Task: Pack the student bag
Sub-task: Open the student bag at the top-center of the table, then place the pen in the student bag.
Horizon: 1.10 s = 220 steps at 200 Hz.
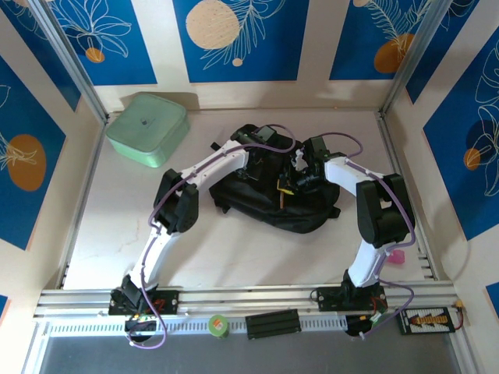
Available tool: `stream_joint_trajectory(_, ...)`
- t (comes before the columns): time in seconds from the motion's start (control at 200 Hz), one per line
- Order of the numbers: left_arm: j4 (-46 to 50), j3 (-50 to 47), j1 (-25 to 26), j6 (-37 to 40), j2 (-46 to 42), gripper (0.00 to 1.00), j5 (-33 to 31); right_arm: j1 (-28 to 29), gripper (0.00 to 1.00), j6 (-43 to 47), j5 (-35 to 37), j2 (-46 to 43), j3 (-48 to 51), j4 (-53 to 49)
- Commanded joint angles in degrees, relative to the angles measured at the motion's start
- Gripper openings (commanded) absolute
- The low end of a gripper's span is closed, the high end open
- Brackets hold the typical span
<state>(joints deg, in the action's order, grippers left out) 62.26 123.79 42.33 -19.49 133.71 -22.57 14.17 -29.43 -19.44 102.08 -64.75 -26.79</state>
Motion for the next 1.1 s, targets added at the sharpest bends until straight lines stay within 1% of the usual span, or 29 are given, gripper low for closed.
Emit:
stream_joint_trajectory(0.0,3.13,-1.58,-1.20,-0.88,1.77,0.06,-0.39,-1.39,0.08,-0.19,4.27,-1.81,1.49,-2.11)
stream_joint_trajectory(0.085,2.84,-2.95,-2.03,-1.77,0.56,0.07,0.34,-2.93,0.08,-0.28,4.19,-3.25,2.62,-1.90)
stream_joint_trajectory(0.145,2.52,-3.14,-2.33,-1.97,-0.63,0.10,1.60,-3.78,0.09,0.28,2.84,-3.73,2.96,-1.89)
stream_joint_trajectory(0.215,1.71,-1.96,-2.25,-1.35,-2.20,0.14,5.01,-3.80,0.09,1.37,1.26,-4.28,2.66,-1.99)
stream_joint_trajectory(0.29,-0.59,-1.53,-2.30,-0.61,-4.00,0.17,9.68,-3.80,0.09,1.34,-1.20,-5.80,2.52,-1.13)
stream_joint_trajectory(0.36,-1.10,-1.04,-2.33,-0.90,-4.67,0.18,11.01,-3.89,0.09,0.27,-1.91,-7.62,2.29,-0.29)
stream_joint_trajectory(0.44,-0.74,-1.03,-2.32,-1.26,-4.94,0.18,11.15,-4.01,0.09,-1.37,-0.70,-10.57,2.08,0.30)
stream_joint_trajectory(0.535,-1.27,-2.45,-2.49,-1.35,-4.87,0.18,10.97,-4.58,0.10,-3.84,3.32,-14.62,3.33,2.07)
stream_joint_trajectory(0.62,-0.76,-3.11,-2.78,-1.71,-4.05,0.18,10.92,-5.14,0.10,-4.08,5.74,-15.86,3.24,1.96)
stream_joint_trajectory(0.835,-1.30,-6.37,-3.94,-3.29,-3.67,0.17,9.58,-4.18,0.10,-2.50,10.17,-12.13,-0.92,-1.69)
stream_joint_trajectory(0.925,-2.17,-8.76,-4.63,-4.55,-4.19,0.16,9.42,-3.38,0.11,-1.44,12.60,-8.46,-4.86,-4.45)
stream_joint_trajectory(1.0,-2.88,-10.55,-5.19,-5.65,-4.73,0.15,9.82,-1.78,0.11,-0.04,16.42,-4.37,-8.21,-8.47)
stream_joint_trajectory(1.095,-4.12,-12.56,-5.60,-6.35,-5.64,0.13,10.60,-0.47,0.16,0.60,19.66,-1.28,-9.52,-10.71)
